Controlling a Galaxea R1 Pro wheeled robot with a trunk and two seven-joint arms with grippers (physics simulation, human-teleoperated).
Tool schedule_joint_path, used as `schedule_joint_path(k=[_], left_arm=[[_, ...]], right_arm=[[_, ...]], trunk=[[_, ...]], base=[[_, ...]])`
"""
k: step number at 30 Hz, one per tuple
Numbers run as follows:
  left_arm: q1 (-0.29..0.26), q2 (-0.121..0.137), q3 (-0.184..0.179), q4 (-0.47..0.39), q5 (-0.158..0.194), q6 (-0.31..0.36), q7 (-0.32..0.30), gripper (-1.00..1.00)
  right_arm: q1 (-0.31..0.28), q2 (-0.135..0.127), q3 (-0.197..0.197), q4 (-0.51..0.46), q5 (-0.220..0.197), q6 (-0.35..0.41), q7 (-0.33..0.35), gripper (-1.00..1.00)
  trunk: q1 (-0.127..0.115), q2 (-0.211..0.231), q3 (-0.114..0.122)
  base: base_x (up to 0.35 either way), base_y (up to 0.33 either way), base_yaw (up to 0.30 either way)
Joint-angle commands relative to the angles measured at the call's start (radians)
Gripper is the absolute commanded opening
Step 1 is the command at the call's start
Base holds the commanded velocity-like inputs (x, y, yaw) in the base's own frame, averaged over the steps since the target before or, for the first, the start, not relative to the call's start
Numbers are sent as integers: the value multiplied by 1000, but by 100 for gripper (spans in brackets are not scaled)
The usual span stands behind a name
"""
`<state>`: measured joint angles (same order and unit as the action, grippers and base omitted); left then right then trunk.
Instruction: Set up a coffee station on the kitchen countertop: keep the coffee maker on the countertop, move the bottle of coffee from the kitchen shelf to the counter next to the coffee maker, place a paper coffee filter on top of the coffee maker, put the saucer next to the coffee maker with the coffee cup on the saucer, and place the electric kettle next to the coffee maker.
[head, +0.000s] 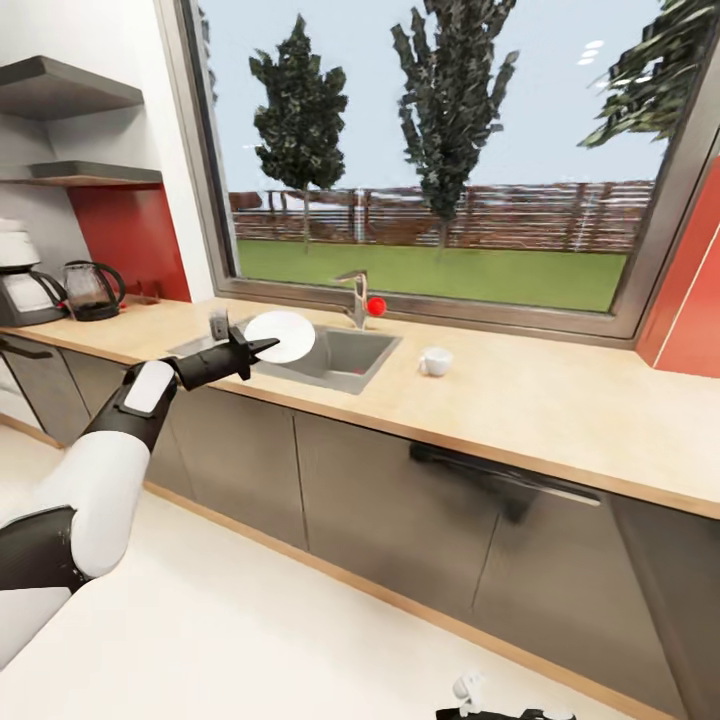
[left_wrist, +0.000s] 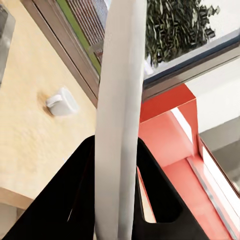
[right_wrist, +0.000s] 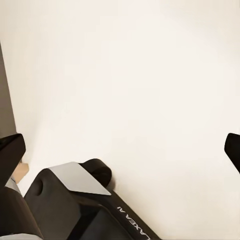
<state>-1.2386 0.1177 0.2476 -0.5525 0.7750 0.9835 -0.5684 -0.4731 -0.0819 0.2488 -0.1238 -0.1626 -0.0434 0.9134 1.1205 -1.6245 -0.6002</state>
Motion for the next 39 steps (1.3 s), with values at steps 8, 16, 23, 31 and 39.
schedule_joint_path(k=[8, 16, 23, 31, 39], left_arm=[[-1, 0, 4, 2, -5, 5, -6, -100], [-1, 0, 4, 1, -5, 4, -6, -100], [-1, 0, 4, 2, -5, 4, -6, -100], [-1, 0, 4, 4, -5, 4, -7, -100], [-1, 6, 4, 4, -5, 6, -7, -100]], right_arm=[[-1, 0, 9, 1, 5, -7, -3, 100], [-1, 2, 8, 1, 93, -5, -58, 100], [-1, 2, 8, 1, 98, -4, -63, 100], [-1, 4, 9, 1, 98, -4, -63, 100], [-1, 5, 9, 1, 98, -7, -67, 100]], trunk=[[0, 0, -1], [0, 0, -1], [0, 0, -1], [0, 0, -1], [0, 0, -1]], base=[[233, 234, 109], [192, 196, 260], [20, 19, 272], [66, 39, 239], [265, 201, 173]])
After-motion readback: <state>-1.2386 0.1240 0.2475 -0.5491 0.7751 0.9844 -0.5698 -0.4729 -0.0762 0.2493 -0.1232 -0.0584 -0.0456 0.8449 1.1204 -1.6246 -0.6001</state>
